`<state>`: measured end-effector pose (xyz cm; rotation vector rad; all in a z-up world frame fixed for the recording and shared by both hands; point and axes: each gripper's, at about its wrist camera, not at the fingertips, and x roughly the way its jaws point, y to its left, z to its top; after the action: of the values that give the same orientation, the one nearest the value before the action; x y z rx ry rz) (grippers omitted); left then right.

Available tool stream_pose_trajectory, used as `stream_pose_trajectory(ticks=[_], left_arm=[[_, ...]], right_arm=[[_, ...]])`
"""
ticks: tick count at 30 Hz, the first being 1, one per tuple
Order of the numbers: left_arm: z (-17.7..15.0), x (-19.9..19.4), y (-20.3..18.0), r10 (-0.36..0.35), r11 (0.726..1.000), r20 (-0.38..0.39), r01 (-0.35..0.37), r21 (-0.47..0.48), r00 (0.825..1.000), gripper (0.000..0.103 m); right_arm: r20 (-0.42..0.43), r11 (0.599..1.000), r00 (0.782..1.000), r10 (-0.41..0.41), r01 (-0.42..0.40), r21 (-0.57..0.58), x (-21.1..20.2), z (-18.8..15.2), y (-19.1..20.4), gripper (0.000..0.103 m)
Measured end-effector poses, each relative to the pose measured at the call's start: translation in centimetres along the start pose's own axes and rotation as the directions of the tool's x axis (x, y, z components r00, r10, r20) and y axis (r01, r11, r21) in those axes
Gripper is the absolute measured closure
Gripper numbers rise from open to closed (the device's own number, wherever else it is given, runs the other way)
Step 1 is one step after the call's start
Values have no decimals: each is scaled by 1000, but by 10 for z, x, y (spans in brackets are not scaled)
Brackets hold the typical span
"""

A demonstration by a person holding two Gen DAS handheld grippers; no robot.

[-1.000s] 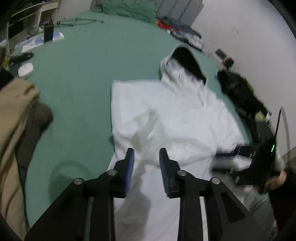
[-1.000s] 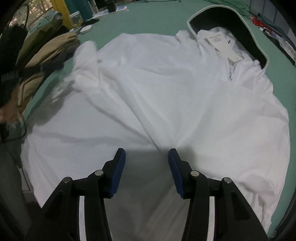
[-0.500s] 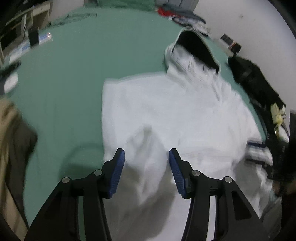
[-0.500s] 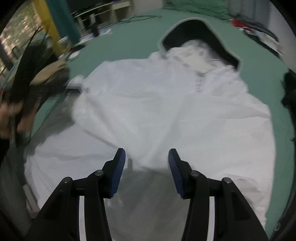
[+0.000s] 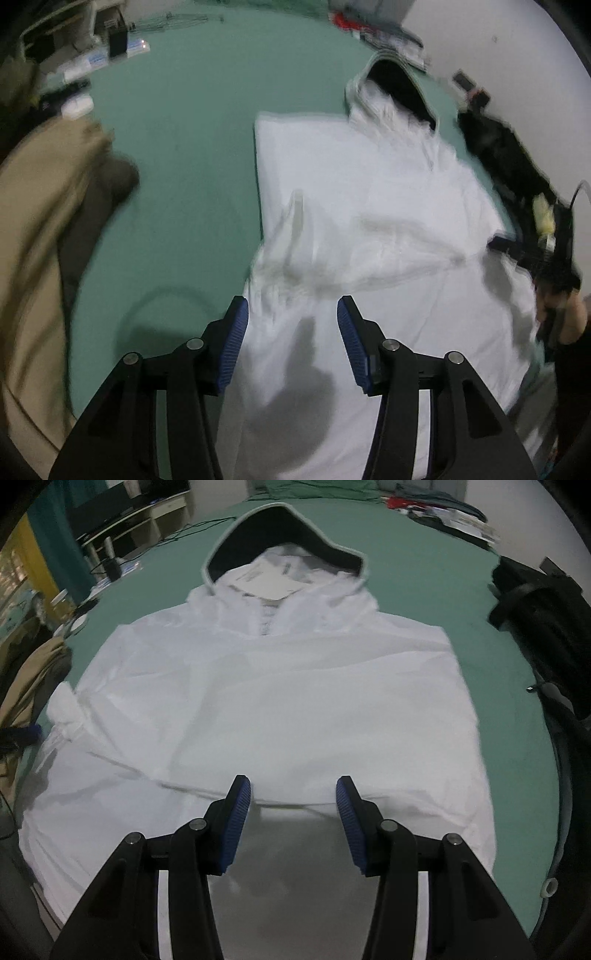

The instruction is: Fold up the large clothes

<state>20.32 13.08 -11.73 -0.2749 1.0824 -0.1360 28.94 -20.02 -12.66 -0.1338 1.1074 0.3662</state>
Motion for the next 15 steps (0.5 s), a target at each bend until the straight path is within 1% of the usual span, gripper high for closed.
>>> stream_pose_trajectory(ticks=[2,4,6,7,8,9,10,11,13,15], left_arm=[[22,-1,-6,-1,1000,48,1,-1,999,50],[36,4,-11,3,1000,73,-2,-7,997,50],[44,17,-13,31,1000,67,-30,-7,997,50],[46,22,-15,33,999,62,-33,-1,998,51],[44,29,-18,26,1000,54,-27,14,998,57],[39,38,-20,30,999,31,-31,38,999,85],[37,45,-22,42,998,8,-42,47,999,101],[29,50,-21,49,998,-19,-48,44,999,101],[18,47,-20,46,998,-18,-45,36,999,102],[4,37,-21,66,997,-6,-66,45,998,102]], right_arm=[[11,1000,1000,-6,6,19,-1,4,-6,55],[26,1000,1000,-3,3,21,-4,7,-8,55],[41,1000,999,-4,4,14,-7,8,-9,55],[47,1000,999,-7,6,11,-8,8,-10,55],[51,1000,999,-6,6,9,-9,7,-10,55],[55,1000,998,-4,4,8,-10,6,-12,55],[59,1000,998,-2,2,9,-10,5,-13,55],[63,1000,998,-2,1,12,-11,3,-15,55],[69,1000,998,-2,1,17,-12,-1,-19,55],[71,1000,997,2,-4,25,-11,-6,-24,55]])
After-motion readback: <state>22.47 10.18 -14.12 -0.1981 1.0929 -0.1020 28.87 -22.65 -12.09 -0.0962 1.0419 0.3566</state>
